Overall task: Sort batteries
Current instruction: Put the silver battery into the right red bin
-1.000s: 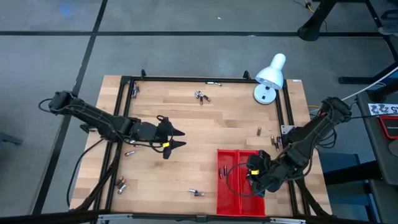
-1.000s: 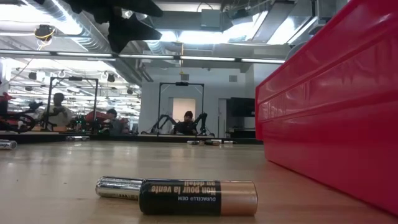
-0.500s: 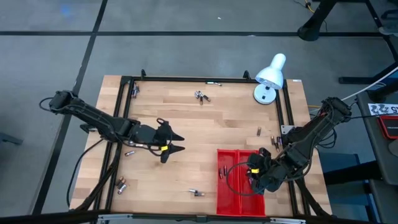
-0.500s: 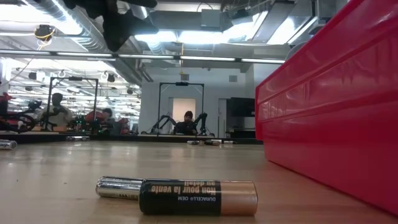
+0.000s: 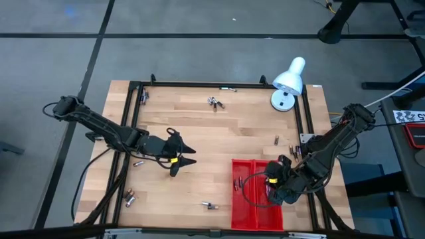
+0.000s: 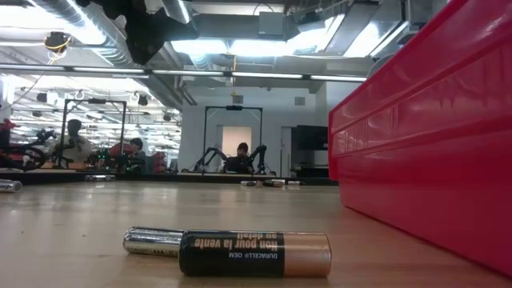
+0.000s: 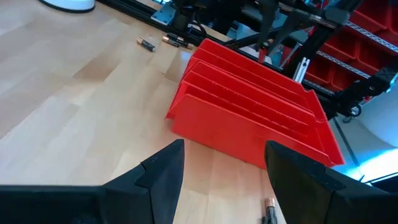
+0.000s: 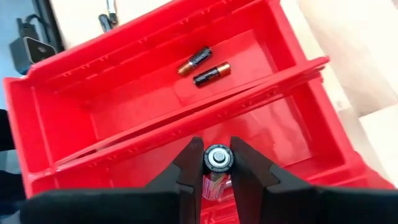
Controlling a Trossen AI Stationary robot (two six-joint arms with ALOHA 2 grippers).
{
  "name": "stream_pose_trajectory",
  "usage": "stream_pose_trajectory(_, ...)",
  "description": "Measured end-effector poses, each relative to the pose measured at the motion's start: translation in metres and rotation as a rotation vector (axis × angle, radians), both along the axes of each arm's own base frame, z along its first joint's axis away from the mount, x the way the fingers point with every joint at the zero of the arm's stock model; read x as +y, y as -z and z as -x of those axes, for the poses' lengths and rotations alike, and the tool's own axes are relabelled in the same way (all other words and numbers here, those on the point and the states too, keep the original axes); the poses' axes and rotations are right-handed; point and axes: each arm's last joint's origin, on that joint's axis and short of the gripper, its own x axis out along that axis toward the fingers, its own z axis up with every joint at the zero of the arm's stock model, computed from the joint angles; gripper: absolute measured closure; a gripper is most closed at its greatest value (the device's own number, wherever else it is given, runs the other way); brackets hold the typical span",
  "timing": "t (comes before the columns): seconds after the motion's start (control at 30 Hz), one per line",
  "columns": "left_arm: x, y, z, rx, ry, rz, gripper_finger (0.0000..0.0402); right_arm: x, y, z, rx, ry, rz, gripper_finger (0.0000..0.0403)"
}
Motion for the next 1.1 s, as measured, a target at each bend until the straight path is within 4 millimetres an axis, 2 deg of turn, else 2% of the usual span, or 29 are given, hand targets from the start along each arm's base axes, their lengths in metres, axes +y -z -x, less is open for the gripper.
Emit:
stream_pose_trajectory(0.27,-0.006,0.001,0.002,0.005,0.026,-0.003,0.019,-0.003,0.002,0.003,0.029,-0.015,0.037,0.0338)
stream_pose_trajectory(0.6,-0.036,0.029,-0.004,0.101,0.145,-0.102,0.019,-0.003,0.002,0.003,0.034,-0.041,0.058,0.0241)
stream_pose_trajectory(0.77,-0.047,0.042,-0.012,0.09,0.17,-0.11,0.019,-0.004,0.0,0.004,0.025,-0.051,0.056,0.0221)
stream_pose_trajectory(0.87,-0.054,0.05,-0.017,0.085,0.202,-0.15,0.019,-0.009,-0.01,0.007,-0.033,-0.057,0.056,0.0222)
stream_pose_trajectory(1.1,-0.074,0.066,-0.036,0.101,0.291,-0.291,0.019,-0.024,-0.049,0.015,-0.266,-0.023,0.132,0.023)
